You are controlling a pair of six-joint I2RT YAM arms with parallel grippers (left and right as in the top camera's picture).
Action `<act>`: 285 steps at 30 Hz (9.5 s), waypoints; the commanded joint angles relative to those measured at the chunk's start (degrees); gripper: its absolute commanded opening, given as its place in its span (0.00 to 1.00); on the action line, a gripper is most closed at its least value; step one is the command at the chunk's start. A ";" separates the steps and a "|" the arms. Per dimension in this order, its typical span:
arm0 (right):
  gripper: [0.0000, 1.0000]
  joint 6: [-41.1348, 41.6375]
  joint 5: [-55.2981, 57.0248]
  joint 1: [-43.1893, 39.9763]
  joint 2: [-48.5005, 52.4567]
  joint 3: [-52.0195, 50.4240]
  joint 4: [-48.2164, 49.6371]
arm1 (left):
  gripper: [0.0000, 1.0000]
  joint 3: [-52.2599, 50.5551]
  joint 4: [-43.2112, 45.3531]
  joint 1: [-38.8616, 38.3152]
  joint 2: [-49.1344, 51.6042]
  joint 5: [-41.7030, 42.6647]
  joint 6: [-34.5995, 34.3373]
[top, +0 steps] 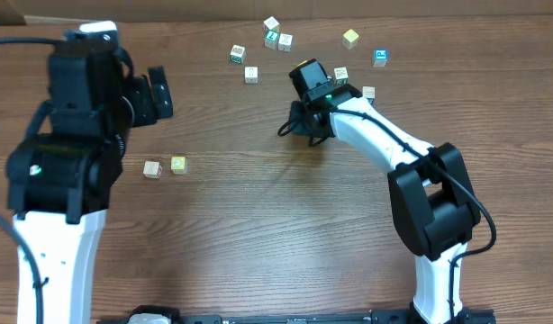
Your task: Form a horizontal line
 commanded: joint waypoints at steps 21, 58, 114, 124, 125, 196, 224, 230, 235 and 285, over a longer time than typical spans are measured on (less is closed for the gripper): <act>0.19 0.76 -3.32 19.26 -1.01 1.25 14.53 | 1.00 7.96 -2.80 8.13 -0.02 5.70 -1.73; 0.24 16.79 0.37 23.78 8.41 1.20 24.98 | 0.99 7.89 -2.93 8.13 0.31 5.70 -2.56; 1.00 -7.39 -2.69 -9.90 -16.22 1.38 -0.68 | 1.00 7.89 -10.32 8.13 3.48 23.80 -1.51; 1.00 -11.47 -3.15 -15.30 -3.52 1.70 14.27 | 1.00 7.89 -9.79 7.80 7.69 23.69 -2.14; 0.99 -11.89 -3.19 -15.30 -2.10 2.12 15.10 | 0.99 7.89 -9.62 7.80 7.76 23.69 -2.12; 0.13 -20.85 4.22 -15.45 19.65 25.53 3.17 | 1.00 7.89 -8.26 7.82 7.80 20.00 -1.38; 0.04 -5.31 -8.68 7.32 6.19 33.03 -32.65 | 0.99 12.26 -3.93 16.68 7.80 8.26 1.18; 0.04 1.79 -6.03 13.09 6.19 22.75 -25.92 | 0.99 12.26 -4.46 18.47 7.80 12.66 3.17; 0.04 2.38 -5.46 16.79 6.19 13.40 -11.47 | 1.00 12.24 -6.84 18.49 7.80 12.61 3.08; 0.77 11.52 -1.38 24.30 10.05 3.58 1.14 | 0.99 12.24 -11.91 18.43 7.80 12.63 3.10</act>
